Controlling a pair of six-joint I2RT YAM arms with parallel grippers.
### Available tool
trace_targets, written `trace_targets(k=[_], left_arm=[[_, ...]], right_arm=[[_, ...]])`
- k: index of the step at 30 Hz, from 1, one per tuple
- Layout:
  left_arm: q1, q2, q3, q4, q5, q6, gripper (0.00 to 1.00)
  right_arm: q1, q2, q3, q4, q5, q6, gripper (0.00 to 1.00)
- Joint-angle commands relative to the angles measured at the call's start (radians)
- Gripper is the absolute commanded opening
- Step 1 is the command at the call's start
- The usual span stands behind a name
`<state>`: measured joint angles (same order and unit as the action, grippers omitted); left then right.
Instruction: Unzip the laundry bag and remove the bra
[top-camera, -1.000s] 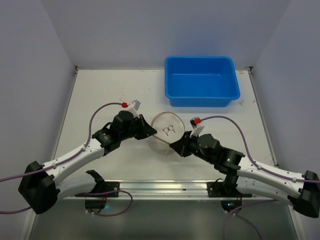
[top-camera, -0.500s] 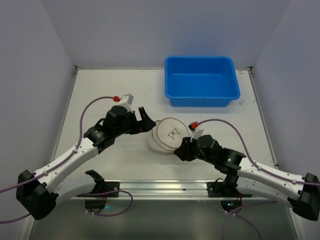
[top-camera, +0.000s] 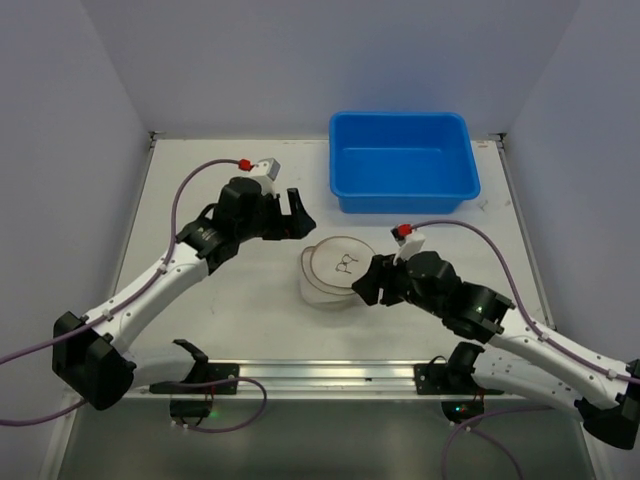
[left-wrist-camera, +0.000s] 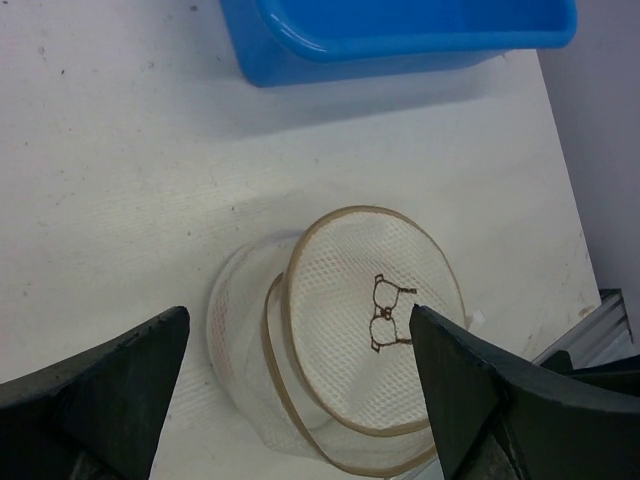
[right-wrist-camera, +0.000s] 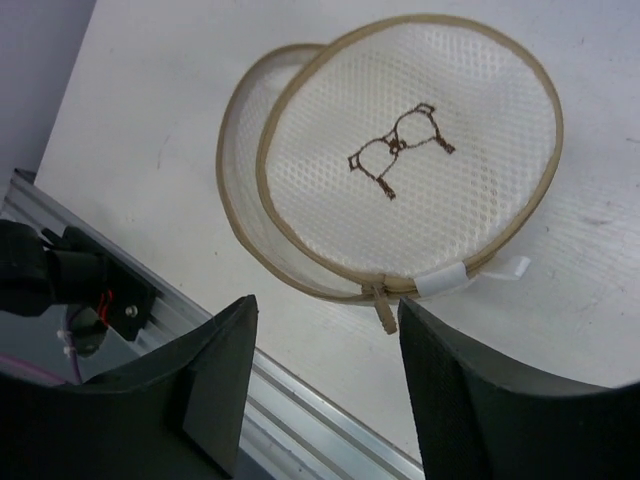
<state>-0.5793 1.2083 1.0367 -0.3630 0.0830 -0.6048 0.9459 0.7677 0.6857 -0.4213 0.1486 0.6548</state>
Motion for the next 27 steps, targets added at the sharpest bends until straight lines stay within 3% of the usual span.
trace_targets(k=[1, 6, 10, 13, 15, 17, 20, 22, 27], left_arm=[[0.015, 0.052, 0.014, 0.016, 0.075, 0.046, 0.95], [0.015, 0.069, -0.105, 0.137, 0.164, 0.008, 0.88], [0.016, 0.063, -0.205, 0.170, 0.178, -0.003, 0.82], [0.015, 0.047, -0.262, 0.211, 0.195, -0.019, 0.67], [0.015, 0.036, -0.312, 0.258, 0.218, -0.047, 0.47], [0.013, 0.025, -0.349, 0.289, 0.235, -0.075, 0.36], [0.013, 0.010, -0.405, 0.341, 0.238, -0.098, 0.07], [0.012, -0.004, -0.440, 0.393, 0.257, -0.108, 0.00], [0.003, -0.062, -0.501, 0.476, 0.247, -0.142, 0.00]], right_arm=[[-0.004, 0.007, 0.123, -0.086, 0.074, -0.004, 0.62], [-0.004, -0.024, 0.115, -0.163, 0.143, -0.021, 0.75], [-0.004, -0.079, 0.051, -0.175, 0.146, 0.002, 0.75], [-0.004, -0.085, 0.026, -0.154, 0.143, 0.012, 0.73], [-0.004, -0.071, 0.026, -0.120, 0.144, 0.009, 0.72], [-0.002, -0.038, 0.031, -0.074, 0.129, 0.006, 0.72], [-0.004, 0.033, 0.064, -0.022, 0.096, 0.008, 0.70], [-0.002, 0.076, 0.112, -0.005, 0.082, 0.011, 0.69], [-0.002, 0.209, 0.253, 0.009, 0.054, -0.015, 0.61]])
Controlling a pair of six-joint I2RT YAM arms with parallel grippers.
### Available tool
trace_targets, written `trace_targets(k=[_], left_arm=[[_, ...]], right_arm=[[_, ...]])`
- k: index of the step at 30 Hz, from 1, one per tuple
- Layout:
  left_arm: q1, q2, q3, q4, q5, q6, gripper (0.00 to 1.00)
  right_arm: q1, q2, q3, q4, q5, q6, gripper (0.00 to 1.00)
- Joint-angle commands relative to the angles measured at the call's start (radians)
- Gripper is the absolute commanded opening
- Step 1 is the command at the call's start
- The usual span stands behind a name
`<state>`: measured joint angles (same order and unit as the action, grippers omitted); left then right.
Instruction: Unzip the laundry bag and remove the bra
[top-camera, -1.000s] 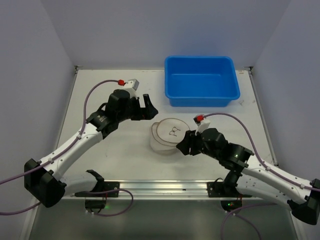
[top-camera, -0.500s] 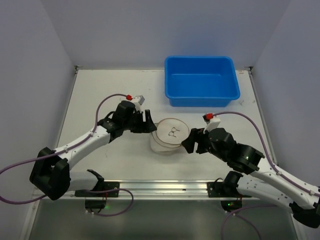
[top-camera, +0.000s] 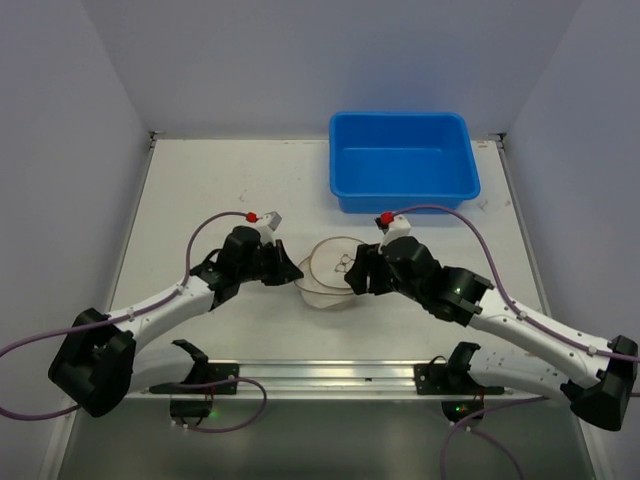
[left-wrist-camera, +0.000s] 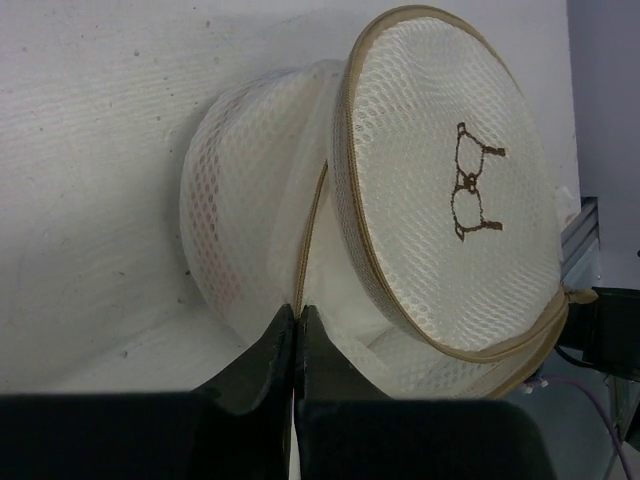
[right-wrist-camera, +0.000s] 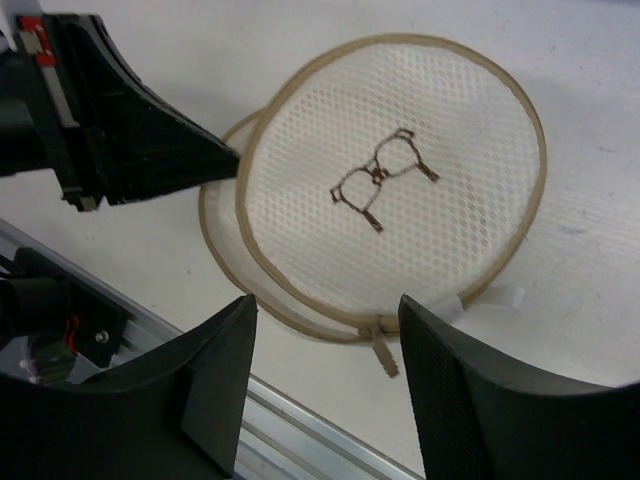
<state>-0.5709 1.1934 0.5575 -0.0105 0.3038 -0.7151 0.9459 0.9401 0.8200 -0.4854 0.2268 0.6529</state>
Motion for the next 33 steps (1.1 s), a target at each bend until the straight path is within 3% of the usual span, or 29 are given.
trace_targets(k=[1, 16, 26, 30, 31, 33], left_arm=[[-0.009, -0.054, -0.028, 0.130, 0.015, -0.035, 0.00], [-0.084, -0.086, -0.061, 0.207, -0.042, -0.084, 0.00], [-0.101, -0.087, -0.061, 0.211, -0.055, -0.093, 0.00], [-0.103, -0.101, -0.061, 0.198, -0.068, -0.092, 0.00], [-0.103, -0.104, -0.059, 0.193, -0.072, -0.090, 0.00], [-0.103, -0.115, -0.056, 0.175, -0.087, -0.086, 0.00]], right_arm=[[-0.001, 0.054, 0.136, 0.073, -0.023, -0.018, 0.59], [0.014, 0.380, 0.257, 0.166, -0.135, 0.010, 0.50], [0.014, 0.529, 0.222, 0.220, -0.144, 0.039, 0.28], [0.013, 0.545, 0.217, 0.217, -0.116, 0.040, 0.11], [0.013, 0.539, 0.217, 0.215, -0.098, 0.039, 0.02], [0.013, 0.526, 0.217, 0.205, -0.084, 0.030, 0.00]])
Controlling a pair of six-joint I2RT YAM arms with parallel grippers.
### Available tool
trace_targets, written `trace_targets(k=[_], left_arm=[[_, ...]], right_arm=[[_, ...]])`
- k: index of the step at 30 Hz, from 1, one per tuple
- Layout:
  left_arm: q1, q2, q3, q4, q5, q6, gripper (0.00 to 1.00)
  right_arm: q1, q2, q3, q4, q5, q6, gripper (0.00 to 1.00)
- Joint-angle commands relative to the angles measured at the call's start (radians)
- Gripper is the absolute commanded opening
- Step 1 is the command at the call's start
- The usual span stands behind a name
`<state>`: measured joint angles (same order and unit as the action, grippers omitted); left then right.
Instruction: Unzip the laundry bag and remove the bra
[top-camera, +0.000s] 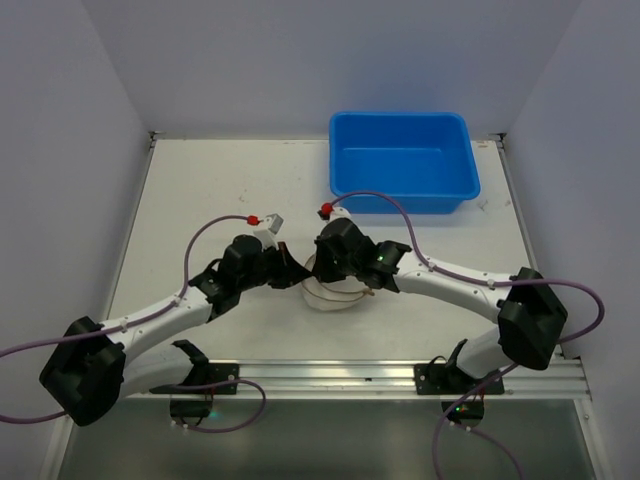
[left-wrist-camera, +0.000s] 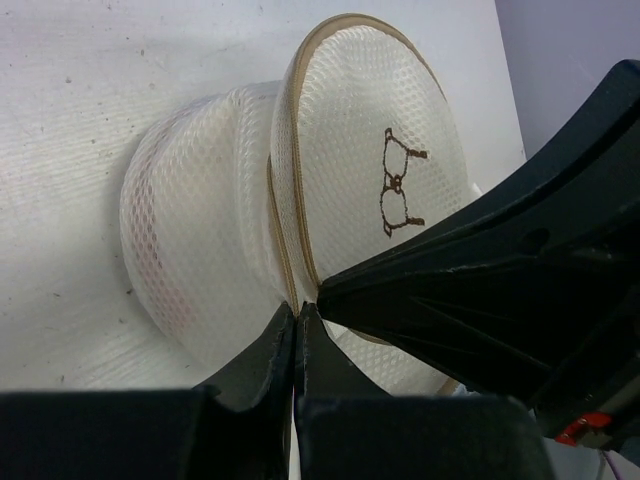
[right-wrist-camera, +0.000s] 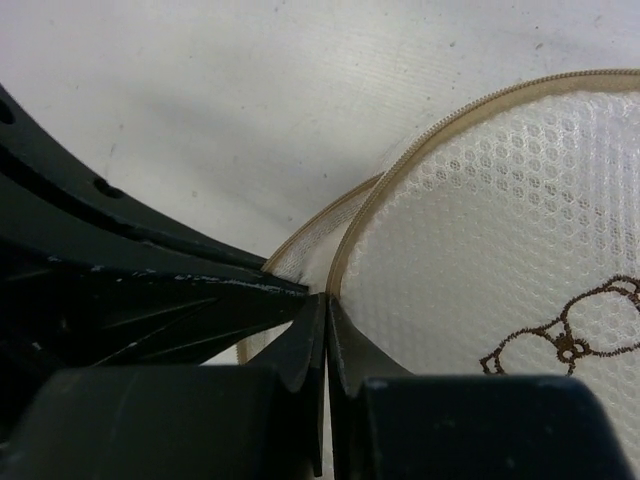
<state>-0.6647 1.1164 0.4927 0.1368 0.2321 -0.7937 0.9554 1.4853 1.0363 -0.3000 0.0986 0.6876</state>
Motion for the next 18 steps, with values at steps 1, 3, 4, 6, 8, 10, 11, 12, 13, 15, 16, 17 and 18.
trace_targets(k=[1, 3, 4, 6, 8, 10, 11, 12, 13, 15, 16, 17, 18], left_arm=[[-0.009, -0.043, 0.010, 0.023, -0.020, -0.007, 0.00], [-0.009, -0.047, 0.012, 0.011, -0.030, -0.004, 0.00], [-0.009, -0.047, 0.014, 0.006, -0.036, -0.002, 0.00], [-0.009, -0.047, 0.020, -0.009, -0.051, -0.002, 0.00], [-0.009, -0.044, 0.023, -0.020, -0.060, 0.001, 0.00], [-0.010, -0.044, 0.024, -0.022, -0.066, -0.004, 0.00], [-0.009, -0.040, 0.027, -0.023, -0.068, -0.002, 0.00], [-0.009, -0.038, 0.030, -0.026, -0.074, -0.004, 0.00], [-0.009, -0.036, 0.033, -0.029, -0.077, -0.004, 0.00], [-0.009, -0.029, 0.040, -0.029, -0.085, -0.006, 0.00], [-0.009, -0.027, 0.043, -0.029, -0.088, -0.004, 0.00], [-0.009, -0.018, 0.047, -0.029, -0.091, -0.007, 0.00], [-0.009, -0.015, 0.049, -0.029, -0.093, -0.006, 0.00]], right_arm=[[0.003, -0.042, 0.001, 0.012, 0.055, -0.010, 0.00], [0.002, -0.072, -0.004, -0.008, 0.091, -0.019, 0.00], [0.002, -0.092, -0.008, -0.016, 0.105, -0.020, 0.00], [-0.001, -0.172, -0.025, -0.036, 0.142, -0.028, 0.00], [-0.006, -0.276, -0.053, -0.059, 0.168, -0.031, 0.00], [-0.018, -0.354, -0.080, -0.073, 0.213, -0.028, 0.00], [-0.023, -0.435, -0.111, -0.097, 0.225, -0.023, 0.00], [-0.036, -0.476, -0.125, -0.115, 0.263, -0.001, 0.00], [-0.043, -0.514, -0.143, -0.135, 0.280, 0.013, 0.00], [-0.058, -0.622, -0.205, -0.198, 0.318, 0.061, 0.00], [-0.061, -0.657, -0.228, -0.221, 0.328, 0.079, 0.00], [-0.061, -0.692, -0.280, -0.263, 0.337, 0.099, 0.00], [-0.063, -0.759, -0.306, -0.286, 0.343, 0.139, 0.00]])
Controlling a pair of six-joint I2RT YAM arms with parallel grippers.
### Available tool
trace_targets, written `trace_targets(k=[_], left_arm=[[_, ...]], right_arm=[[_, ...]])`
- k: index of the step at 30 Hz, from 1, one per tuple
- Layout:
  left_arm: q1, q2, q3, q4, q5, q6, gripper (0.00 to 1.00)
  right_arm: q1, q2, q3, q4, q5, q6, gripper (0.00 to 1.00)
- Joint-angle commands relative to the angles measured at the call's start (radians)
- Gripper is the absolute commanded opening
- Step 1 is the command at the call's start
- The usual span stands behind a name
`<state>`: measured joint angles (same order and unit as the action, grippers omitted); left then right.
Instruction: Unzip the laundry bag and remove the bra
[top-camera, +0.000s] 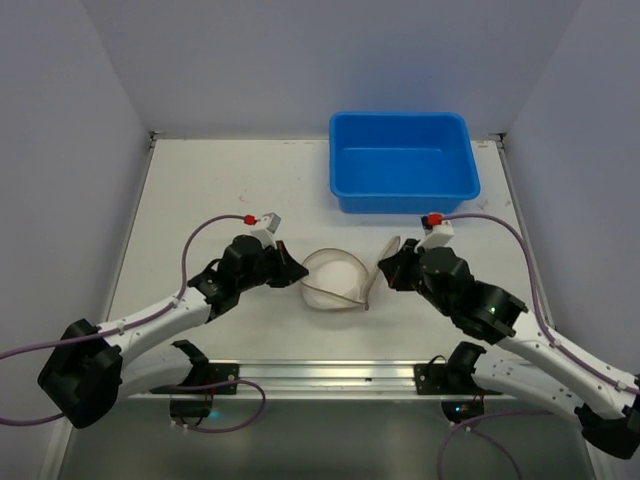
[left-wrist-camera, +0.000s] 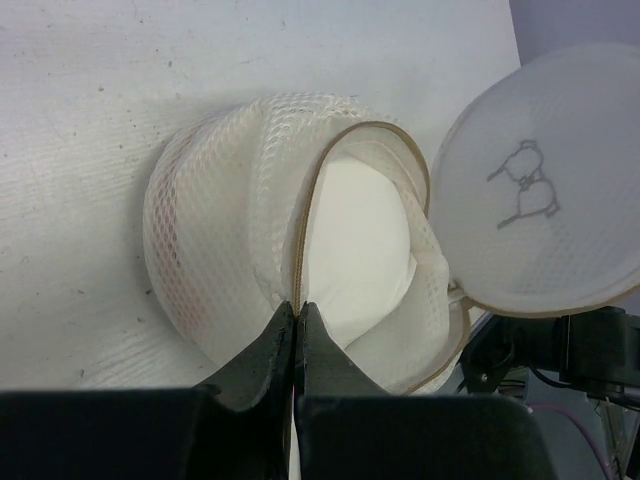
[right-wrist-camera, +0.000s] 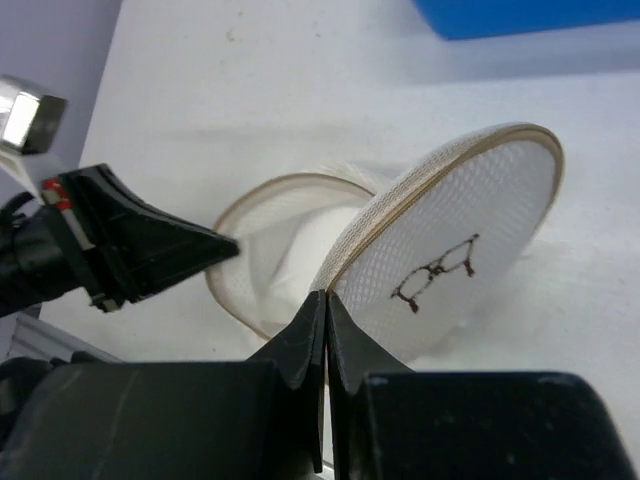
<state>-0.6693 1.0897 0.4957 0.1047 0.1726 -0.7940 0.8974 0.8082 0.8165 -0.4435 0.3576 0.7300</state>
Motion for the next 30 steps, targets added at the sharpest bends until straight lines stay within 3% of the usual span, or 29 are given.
trace_targets(k=[1, 6, 7, 9, 11, 14, 17, 24, 30], left_arm=[[-0.004, 0.016, 0.047, 0.001, -0.035, -0.004, 0.00], [-0.004, 0.044, 0.055, 0.006, -0.030, 0.002, 0.00], [-0.004, 0.048, 0.056, 0.006, -0.028, 0.010, 0.00], [-0.004, 0.055, 0.056, 0.006, -0.025, 0.022, 0.00], [-0.004, 0.068, 0.066, -0.005, -0.022, 0.042, 0.00], [-0.004, 0.076, 0.070, -0.003, -0.016, 0.049, 0.00], [-0.004, 0.081, 0.070, -0.002, -0.018, 0.050, 0.00], [-0.004, 0.065, 0.072, -0.016, -0.025, 0.044, 0.00], [-0.004, 0.056, 0.069, -0.026, -0.028, 0.041, 0.00]], right_arm=[[-0.005, -0.114, -0.114, -0.167, 0.086, 0.118, 0.00], [-0.003, -0.297, -0.273, -0.383, 0.031, 0.322, 0.00], [0.001, -0.361, -0.296, -0.414, 0.017, 0.354, 0.07], [0.026, -0.423, -0.355, -0.367, -0.110, 0.362, 0.34], [0.026, -0.431, -0.300, -0.420, -0.137, 0.376, 0.61], [0.026, -0.367, -0.121, -0.518, -0.059, 0.294, 0.77], [0.026, -0.284, 0.022, -0.468, -0.029, 0.153, 0.79], [0.026, -0.017, 0.185, -0.239, -0.166, 0.028, 0.78], [0.028, 0.006, 0.230, -0.170, -0.200, -0.006, 0.76]])
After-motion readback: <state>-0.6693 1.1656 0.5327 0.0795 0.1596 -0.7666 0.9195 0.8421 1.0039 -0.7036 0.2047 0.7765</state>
